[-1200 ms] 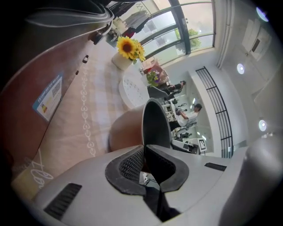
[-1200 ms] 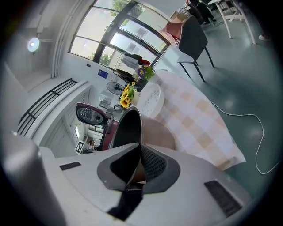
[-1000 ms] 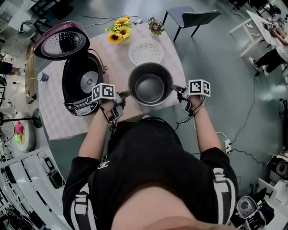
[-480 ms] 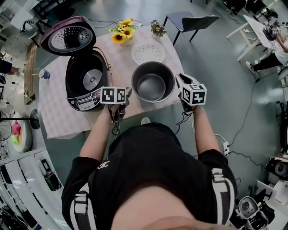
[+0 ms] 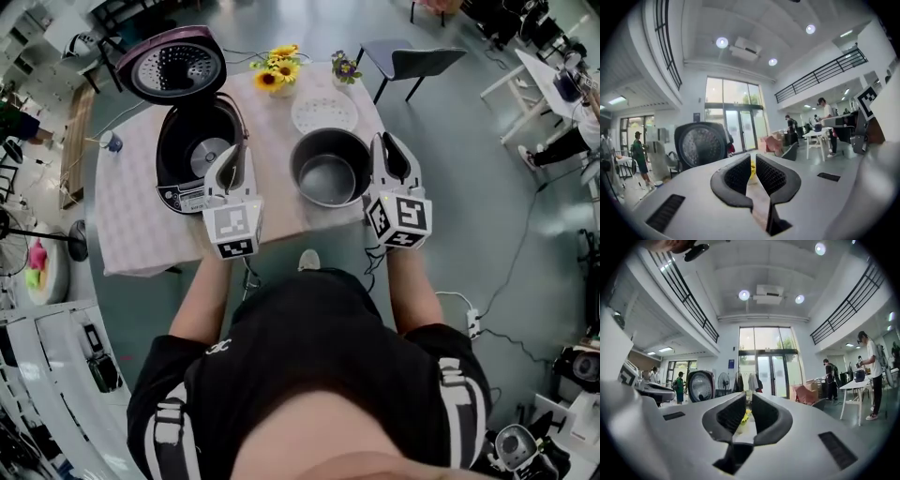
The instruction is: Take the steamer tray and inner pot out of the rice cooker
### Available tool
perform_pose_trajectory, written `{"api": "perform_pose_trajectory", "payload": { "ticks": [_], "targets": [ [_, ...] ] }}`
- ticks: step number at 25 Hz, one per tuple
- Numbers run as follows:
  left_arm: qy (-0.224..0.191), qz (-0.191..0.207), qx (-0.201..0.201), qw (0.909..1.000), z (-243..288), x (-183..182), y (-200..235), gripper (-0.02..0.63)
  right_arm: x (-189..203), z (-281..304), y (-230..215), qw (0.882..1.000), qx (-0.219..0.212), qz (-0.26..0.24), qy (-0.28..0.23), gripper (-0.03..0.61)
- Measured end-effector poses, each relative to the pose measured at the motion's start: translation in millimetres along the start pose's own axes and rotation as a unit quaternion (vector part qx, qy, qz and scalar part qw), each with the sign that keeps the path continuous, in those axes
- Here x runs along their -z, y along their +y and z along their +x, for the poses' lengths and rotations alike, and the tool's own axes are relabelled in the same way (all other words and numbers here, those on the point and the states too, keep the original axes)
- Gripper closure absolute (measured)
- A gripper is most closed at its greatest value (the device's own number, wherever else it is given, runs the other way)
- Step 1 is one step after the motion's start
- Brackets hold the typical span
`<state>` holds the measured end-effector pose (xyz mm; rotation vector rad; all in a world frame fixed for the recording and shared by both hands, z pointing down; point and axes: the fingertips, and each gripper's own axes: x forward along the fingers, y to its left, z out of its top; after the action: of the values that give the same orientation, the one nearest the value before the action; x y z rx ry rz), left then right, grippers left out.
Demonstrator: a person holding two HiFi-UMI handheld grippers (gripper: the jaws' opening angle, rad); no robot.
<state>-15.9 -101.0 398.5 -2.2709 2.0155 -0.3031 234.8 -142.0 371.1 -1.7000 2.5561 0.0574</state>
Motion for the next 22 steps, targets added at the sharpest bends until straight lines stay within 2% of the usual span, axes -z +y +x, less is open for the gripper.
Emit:
{"api": "perform_pose_trajectory", "payload": {
  "ticks": [2, 4, 9, 14, 22],
  "targets": [
    [-0.018, -0.004, -0.02, 0.9996, -19, -13, 9, 0.592, -21, -13, 10, 0.999, 0.012, 0.002, -0.03, 0.581],
    [-0.026, -0.016, -0.032, 0.999, -39, -17, 15, 0.598, -32, -26, 21, 0.999, 0.01, -0.002, -0.042, 0.581],
    [-0.027, -0.038, -0.054, 0.9975, -73, -11, 23, 0.611, -31, -52, 45, 0.999, -0.008, -0.015, -0.037, 0.581],
    [-0.007, -0.06, -0.054, 0.9967, -91, 2, 25, 0.611, -28, -71, 54, 0.999, -0.019, -0.012, -0.032, 0.581],
    [-0.011, -0.041, -0.058, 0.9974, -110, 2, 29, 0.611, -24, -80, 65, 0.999, -0.019, -0.02, -0.023, 0.581]
  ]
}}
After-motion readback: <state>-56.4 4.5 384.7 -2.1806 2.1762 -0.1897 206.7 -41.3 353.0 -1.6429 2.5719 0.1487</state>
